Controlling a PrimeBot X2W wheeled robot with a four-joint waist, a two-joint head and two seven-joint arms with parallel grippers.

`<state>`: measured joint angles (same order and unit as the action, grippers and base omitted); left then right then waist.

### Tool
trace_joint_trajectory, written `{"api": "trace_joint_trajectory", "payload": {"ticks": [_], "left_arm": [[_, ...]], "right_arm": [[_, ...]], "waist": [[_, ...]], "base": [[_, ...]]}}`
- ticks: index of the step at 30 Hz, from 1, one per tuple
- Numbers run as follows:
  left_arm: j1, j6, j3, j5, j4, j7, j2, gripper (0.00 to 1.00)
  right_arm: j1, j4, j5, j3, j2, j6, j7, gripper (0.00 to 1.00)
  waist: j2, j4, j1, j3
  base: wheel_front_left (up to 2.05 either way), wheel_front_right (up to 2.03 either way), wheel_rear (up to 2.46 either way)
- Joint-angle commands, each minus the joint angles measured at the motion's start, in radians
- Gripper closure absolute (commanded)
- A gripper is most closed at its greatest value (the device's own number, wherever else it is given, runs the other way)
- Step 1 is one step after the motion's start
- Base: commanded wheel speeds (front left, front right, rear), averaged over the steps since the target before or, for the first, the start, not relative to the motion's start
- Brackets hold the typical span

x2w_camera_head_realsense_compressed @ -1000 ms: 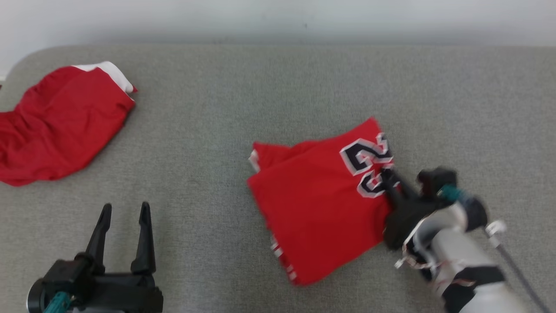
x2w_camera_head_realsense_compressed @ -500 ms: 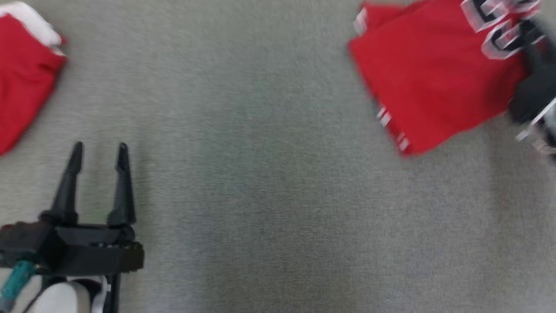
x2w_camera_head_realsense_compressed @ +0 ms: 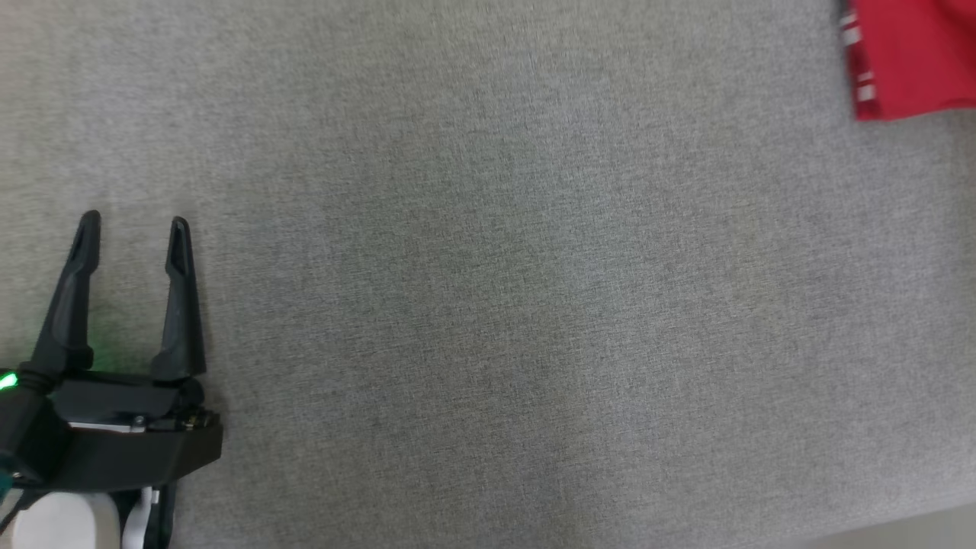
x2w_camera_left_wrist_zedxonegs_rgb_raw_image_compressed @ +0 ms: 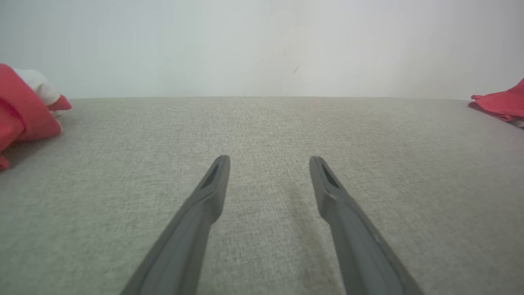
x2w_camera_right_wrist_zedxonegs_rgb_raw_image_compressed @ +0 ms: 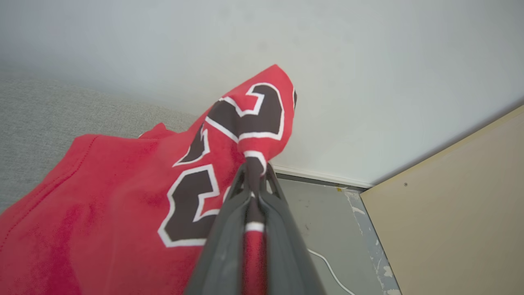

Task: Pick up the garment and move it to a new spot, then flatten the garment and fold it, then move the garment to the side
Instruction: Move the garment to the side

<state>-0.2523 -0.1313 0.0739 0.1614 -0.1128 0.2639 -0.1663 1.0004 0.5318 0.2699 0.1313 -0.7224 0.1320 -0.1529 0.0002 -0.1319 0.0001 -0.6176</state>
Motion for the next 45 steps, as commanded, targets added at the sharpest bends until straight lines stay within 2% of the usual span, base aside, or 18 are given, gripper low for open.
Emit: {"api": "trace_joint_trajectory", "payload": {"ticks": [1, 6, 11, 12, 13, 14, 15, 22, 29, 36, 45], "left_arm": [[0.006, 0.002, -0.001, -0.002, -0.006, 0.0, -0.007, 0.0], [0.004, 0.002, -0.013, 0.0, -0.009, 0.0, -0.013, 0.0], [0.002, 0.002, -0.021, 0.005, -0.013, -0.001, -0.014, 0.0], [0.003, 0.003, -0.021, 0.005, -0.013, -0.001, -0.014, 0.0], [0.005, 0.003, -0.022, 0.007, -0.013, -0.001, -0.013, 0.0], [0.006, 0.003, -0.021, 0.008, -0.013, -0.001, -0.012, 0.0], [0.009, 0.003, -0.021, 0.009, -0.013, -0.001, -0.011, 0.0], [0.028, 0.002, 0.001, 0.023, -0.002, -0.001, 0.006, 0.0], [0.051, 0.002, 0.028, 0.032, 0.048, 0.0, 0.041, 0.0], [0.127, 0.002, 0.09, 0.026, 0.102, 0.001, 0.069, 0.0], [0.223, 0.002, 0.128, 0.004, 0.141, 0.001, 0.095, 0.0]], "right_arm": [[0.015, -0.007, 0.009, 0.003, -0.003, -0.003, -0.013, 1.0], [0.067, 0.001, -0.022, 0.014, -0.03, -0.003, -0.029, 1.0], [0.121, 0.061, -0.091, 0.034, -0.045, -0.003, -0.026, 1.0], [0.129, 0.073, -0.113, 0.044, -0.05, -0.003, -0.029, 0.95], [0.138, 0.084, -0.131, 0.047, -0.056, -0.003, -0.025, 0.58], [0.149, 0.099, -0.141, 0.037, -0.055, -0.003, -0.023, 0.46], [0.156, 0.108, -0.156, 0.028, -0.053, -0.003, -0.016, 0.0], [0.15, 0.11, -0.213, -0.002, -0.007, -0.003, 0.064, 0.0], [0.067, 0.041, -0.169, -0.015, 0.078, -0.003, 0.182, 0.0], [-0.108, -0.074, -0.137, 0.0, 0.215, -0.003, 0.293, 0.0], [-0.428, -0.214, -0.133, -0.033, 0.395, -0.003, 0.355, 0.0]], "waist": [[-0.0002, -0.023, -0.0001, -0.035], [-0.0002, -0.012, -0.0001, -0.055], [-0.0002, 0.006, -0.0001, -0.059], [-0.0002, 0.008, -0.0001, -0.058], [-0.0002, 0.011, -0.0001, -0.055], [-0.0002, 0.013, -0.0001, -0.052], [-0.0002, 0.014, -0.0001, -0.048], [-0.0002, 0.01, -0.0001, -0.008], [-0.0002, 0.025, -0.0001, 0.109], [-0.0002, 0.044, -0.0001, 0.269], [-0.0002, 0.089, -0.0001, 0.43]], "base": [[0.0, 0.0, 0.0], [0.0, 0.0, 0.0], [0.0, 0.0, 0.0], [0.0, 0.0, 0.0], [0.0, 0.0, 0.0], [0.0, 0.0, 0.0], [0.0, 0.0, 0.0], [0.0, 0.0, 0.0], [0.0, 0.0, 0.0], [0.0, 0.0, 0.0], [0.0, 0.0, 0.0]]}}
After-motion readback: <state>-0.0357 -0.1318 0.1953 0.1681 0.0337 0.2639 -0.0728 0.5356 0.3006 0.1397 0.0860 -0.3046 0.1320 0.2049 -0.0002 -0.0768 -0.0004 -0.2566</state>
